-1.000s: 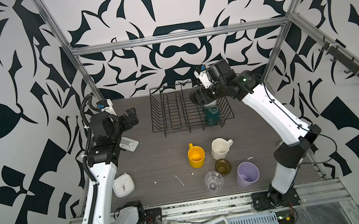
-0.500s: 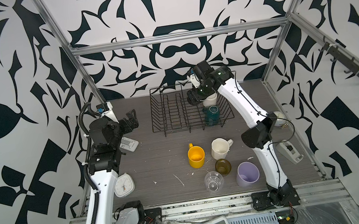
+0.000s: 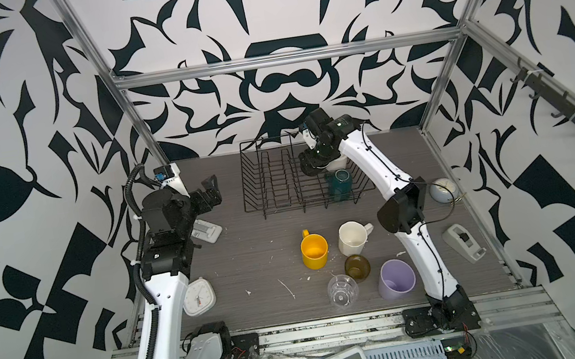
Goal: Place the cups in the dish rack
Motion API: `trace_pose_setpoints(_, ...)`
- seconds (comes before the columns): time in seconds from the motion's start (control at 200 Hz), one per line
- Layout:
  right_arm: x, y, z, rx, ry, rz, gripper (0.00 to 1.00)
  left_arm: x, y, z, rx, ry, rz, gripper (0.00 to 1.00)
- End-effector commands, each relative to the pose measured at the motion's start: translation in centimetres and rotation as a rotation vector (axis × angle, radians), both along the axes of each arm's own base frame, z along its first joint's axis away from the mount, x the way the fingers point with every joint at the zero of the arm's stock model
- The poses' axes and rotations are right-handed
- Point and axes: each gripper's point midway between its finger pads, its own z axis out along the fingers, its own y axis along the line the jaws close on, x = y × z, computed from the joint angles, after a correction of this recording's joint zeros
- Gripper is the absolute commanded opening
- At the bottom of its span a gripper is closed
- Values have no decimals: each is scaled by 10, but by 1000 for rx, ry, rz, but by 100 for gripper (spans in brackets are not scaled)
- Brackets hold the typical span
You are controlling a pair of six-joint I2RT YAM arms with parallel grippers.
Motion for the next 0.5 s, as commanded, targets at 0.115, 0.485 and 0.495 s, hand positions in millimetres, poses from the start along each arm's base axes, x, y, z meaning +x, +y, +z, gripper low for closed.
trace_pose_setpoints(0.115, 19, 11, 39, 60, -148, 3, 0, -1, 0, -3, -4, -3, -8, 99)
trace_pose_setpoints(0.485, 18, 22, 4, -32, -124, 56, 0, 1, 1, -4, -27, 3, -13, 99)
trace_pose_setpoints(0.495, 18, 22, 3, -35, -123, 57, 0, 1, 1, -4, -27, 2, -13, 99)
